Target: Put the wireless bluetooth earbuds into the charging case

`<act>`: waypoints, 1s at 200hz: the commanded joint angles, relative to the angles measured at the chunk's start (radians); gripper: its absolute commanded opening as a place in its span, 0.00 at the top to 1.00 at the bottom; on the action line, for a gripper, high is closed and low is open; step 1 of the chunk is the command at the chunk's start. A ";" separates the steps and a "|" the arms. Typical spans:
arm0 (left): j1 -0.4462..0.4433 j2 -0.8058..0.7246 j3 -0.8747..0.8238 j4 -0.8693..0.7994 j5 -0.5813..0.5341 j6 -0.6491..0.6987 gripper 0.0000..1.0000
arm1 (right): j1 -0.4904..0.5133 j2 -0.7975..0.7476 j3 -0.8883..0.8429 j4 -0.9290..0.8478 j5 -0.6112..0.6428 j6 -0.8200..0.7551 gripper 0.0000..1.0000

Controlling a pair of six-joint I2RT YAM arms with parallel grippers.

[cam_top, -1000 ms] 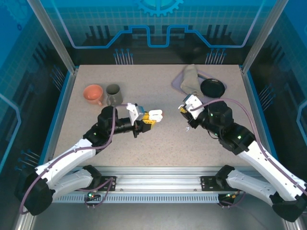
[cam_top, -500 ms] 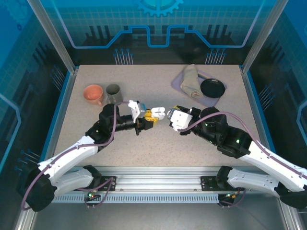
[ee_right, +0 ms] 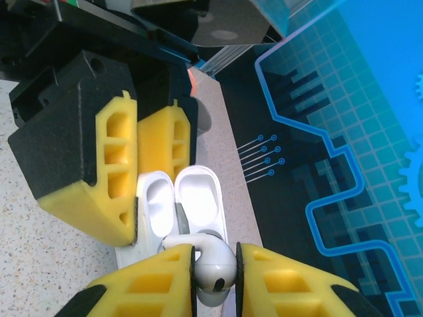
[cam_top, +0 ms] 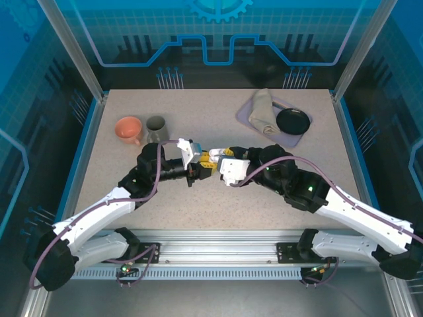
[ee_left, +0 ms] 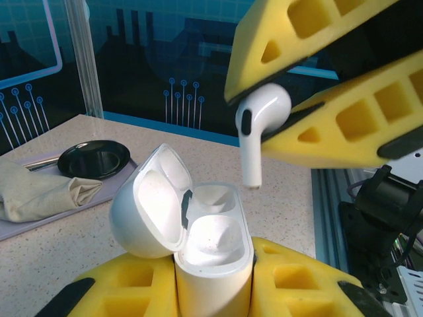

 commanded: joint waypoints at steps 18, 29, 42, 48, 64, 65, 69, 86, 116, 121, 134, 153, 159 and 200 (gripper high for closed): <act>-0.009 -0.014 0.031 0.012 0.031 0.050 1.00 | 0.026 0.032 0.064 0.019 -0.010 -0.045 0.79; -0.010 -0.016 0.031 0.007 0.031 0.054 1.00 | 0.032 0.041 0.069 0.014 -0.001 -0.051 0.79; -0.011 -0.016 0.029 0.006 0.029 0.057 1.00 | 0.040 0.055 0.074 0.007 0.015 -0.061 0.79; -0.011 -0.016 0.029 0.006 0.029 0.057 1.00 | 0.045 0.060 0.077 0.004 0.024 -0.064 0.79; -0.011 -0.016 0.028 0.006 0.029 0.060 1.00 | 0.056 0.076 0.084 -0.002 0.033 -0.067 0.79; -0.010 -0.016 0.029 0.006 0.029 0.060 1.00 | 0.057 0.077 0.084 -0.002 0.034 -0.068 0.79; -0.011 -0.016 0.028 0.006 0.030 0.060 1.00 | 0.059 0.080 0.085 -0.002 0.036 -0.068 0.79; -0.011 -0.016 0.027 0.005 0.029 0.062 1.00 | 0.065 0.094 0.088 -0.003 0.053 -0.076 0.79; -0.011 -0.017 0.028 0.004 0.029 0.065 1.00 | 0.067 0.110 0.094 -0.008 0.077 -0.081 0.79; -0.010 -0.018 0.028 0.003 0.029 0.065 1.00 | 0.067 0.109 0.092 -0.008 0.080 -0.081 0.79; -0.011 -0.017 0.026 0.004 0.027 0.066 1.00 | 0.067 0.109 0.090 -0.008 0.090 -0.083 0.79; -0.011 -0.018 0.027 0.004 0.027 0.066 1.00 | 0.067 0.110 0.086 -0.011 0.103 -0.089 0.79; -0.010 -0.017 0.027 0.004 0.028 0.067 1.00 | 0.068 0.111 0.086 -0.015 0.105 -0.090 0.79; -0.011 -0.019 0.026 0.003 0.024 0.065 1.00 | 0.067 0.121 0.097 -0.070 0.071 -0.076 0.77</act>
